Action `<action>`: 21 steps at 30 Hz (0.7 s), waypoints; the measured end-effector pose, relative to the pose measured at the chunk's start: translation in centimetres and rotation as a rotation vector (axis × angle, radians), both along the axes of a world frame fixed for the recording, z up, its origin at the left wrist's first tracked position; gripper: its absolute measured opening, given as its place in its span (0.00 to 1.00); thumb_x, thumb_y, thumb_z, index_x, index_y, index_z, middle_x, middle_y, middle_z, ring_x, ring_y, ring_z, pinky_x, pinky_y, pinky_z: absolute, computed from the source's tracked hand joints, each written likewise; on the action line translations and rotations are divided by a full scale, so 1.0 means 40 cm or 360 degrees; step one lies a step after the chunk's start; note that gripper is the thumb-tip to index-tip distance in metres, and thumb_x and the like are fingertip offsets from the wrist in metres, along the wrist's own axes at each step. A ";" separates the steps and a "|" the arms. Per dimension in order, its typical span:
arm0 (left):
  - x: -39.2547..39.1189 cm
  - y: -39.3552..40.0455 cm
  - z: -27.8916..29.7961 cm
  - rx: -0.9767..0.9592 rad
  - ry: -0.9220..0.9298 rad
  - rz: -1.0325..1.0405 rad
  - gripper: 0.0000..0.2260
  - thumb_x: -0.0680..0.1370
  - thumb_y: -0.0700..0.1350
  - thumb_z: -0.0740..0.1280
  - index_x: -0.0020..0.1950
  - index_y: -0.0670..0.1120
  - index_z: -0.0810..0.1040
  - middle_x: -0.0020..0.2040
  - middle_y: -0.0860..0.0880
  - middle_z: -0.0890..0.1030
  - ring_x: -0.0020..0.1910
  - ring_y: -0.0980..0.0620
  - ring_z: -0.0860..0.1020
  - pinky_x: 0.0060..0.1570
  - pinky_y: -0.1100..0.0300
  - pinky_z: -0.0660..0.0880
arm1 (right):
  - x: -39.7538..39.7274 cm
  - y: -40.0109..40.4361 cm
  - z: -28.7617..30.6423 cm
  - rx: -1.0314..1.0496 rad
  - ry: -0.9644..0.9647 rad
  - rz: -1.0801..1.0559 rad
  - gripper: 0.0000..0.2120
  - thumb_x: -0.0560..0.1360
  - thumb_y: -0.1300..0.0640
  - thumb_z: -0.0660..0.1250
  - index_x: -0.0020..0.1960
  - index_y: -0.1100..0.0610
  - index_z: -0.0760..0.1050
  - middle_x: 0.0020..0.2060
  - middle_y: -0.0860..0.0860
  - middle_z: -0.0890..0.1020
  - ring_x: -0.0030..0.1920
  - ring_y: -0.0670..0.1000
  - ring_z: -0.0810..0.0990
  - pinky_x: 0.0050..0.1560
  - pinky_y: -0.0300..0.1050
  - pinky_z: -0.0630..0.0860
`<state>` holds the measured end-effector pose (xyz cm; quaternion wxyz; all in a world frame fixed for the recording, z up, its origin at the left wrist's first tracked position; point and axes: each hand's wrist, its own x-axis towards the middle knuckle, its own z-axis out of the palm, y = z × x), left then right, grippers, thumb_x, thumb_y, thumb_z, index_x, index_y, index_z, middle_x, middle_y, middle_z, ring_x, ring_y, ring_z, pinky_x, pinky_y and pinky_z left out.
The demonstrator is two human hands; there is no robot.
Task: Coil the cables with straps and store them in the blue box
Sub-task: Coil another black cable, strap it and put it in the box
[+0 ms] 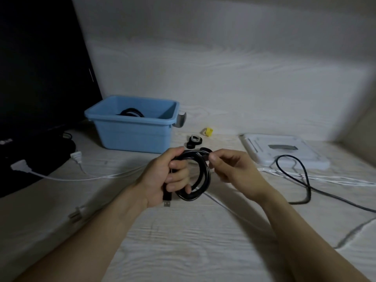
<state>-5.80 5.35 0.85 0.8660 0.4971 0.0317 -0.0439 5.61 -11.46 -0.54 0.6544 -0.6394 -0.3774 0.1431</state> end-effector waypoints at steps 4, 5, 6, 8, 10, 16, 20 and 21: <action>0.005 -0.012 -0.005 -0.0258 -0.0046 0.0106 0.22 0.81 0.55 0.57 0.28 0.50 0.60 0.22 0.52 0.59 0.20 0.54 0.61 0.32 0.56 0.75 | -0.063 0.041 -0.019 -0.0022 0.0020 -0.0058 0.18 0.83 0.54 0.57 0.50 0.66 0.79 0.36 0.61 0.80 0.39 0.50 0.78 0.43 0.43 0.76; 0.006 -0.017 -0.008 -0.0335 -0.0054 0.0105 0.22 0.81 0.55 0.57 0.29 0.50 0.61 0.23 0.52 0.60 0.21 0.53 0.61 0.32 0.56 0.75 | -0.076 0.048 -0.015 0.0082 0.0282 -0.0017 0.18 0.84 0.55 0.55 0.52 0.67 0.78 0.35 0.59 0.81 0.37 0.49 0.80 0.41 0.42 0.77; 0.008 -0.021 -0.009 -0.0387 -0.0064 0.0090 0.21 0.81 0.56 0.57 0.29 0.50 0.61 0.25 0.51 0.60 0.22 0.53 0.62 0.33 0.56 0.75 | -0.084 0.051 -0.012 0.0152 0.0524 0.0056 0.19 0.84 0.53 0.54 0.53 0.66 0.78 0.35 0.57 0.83 0.35 0.50 0.81 0.39 0.42 0.78; 0.009 -0.026 -0.011 -0.0431 -0.0082 0.0054 0.21 0.81 0.57 0.57 0.31 0.49 0.62 0.28 0.51 0.61 0.23 0.53 0.62 0.35 0.56 0.74 | -0.087 0.057 -0.010 0.0200 0.0845 0.0140 0.27 0.82 0.42 0.53 0.60 0.64 0.78 0.42 0.59 0.83 0.39 0.53 0.81 0.43 0.46 0.78; 0.008 -0.026 -0.008 -0.0438 -0.0085 0.0039 0.21 0.81 0.57 0.57 0.32 0.49 0.63 0.29 0.50 0.62 0.24 0.52 0.63 0.36 0.56 0.74 | -0.084 0.059 -0.010 0.0217 0.0850 0.0184 0.33 0.79 0.37 0.56 0.63 0.66 0.76 0.47 0.64 0.79 0.43 0.58 0.79 0.46 0.49 0.75; 0.008 -0.025 -0.002 -0.0355 -0.0043 0.0038 0.19 0.81 0.56 0.56 0.33 0.48 0.65 0.28 0.50 0.62 0.25 0.52 0.64 0.45 0.54 0.70 | -0.091 0.056 -0.008 0.0370 0.0713 0.0084 0.13 0.79 0.53 0.60 0.45 0.64 0.72 0.34 0.57 0.74 0.30 0.51 0.75 0.36 0.43 0.76; 0.000 -0.011 -0.011 -0.0406 -0.0118 -0.0190 0.16 0.81 0.51 0.57 0.37 0.45 0.71 0.31 0.46 0.71 0.32 0.46 0.74 0.51 0.52 0.70 | -0.096 0.052 0.013 0.0374 0.1088 0.0063 0.12 0.82 0.55 0.59 0.43 0.61 0.71 0.31 0.52 0.73 0.27 0.48 0.69 0.28 0.39 0.72; -0.003 -0.016 -0.013 -0.0498 -0.0159 -0.0313 0.15 0.82 0.50 0.57 0.41 0.42 0.73 0.34 0.44 0.74 0.36 0.44 0.76 0.52 0.51 0.70 | -0.095 0.050 0.017 0.0354 0.1217 0.0060 0.13 0.82 0.54 0.59 0.40 0.58 0.70 0.28 0.50 0.71 0.25 0.46 0.65 0.26 0.38 0.68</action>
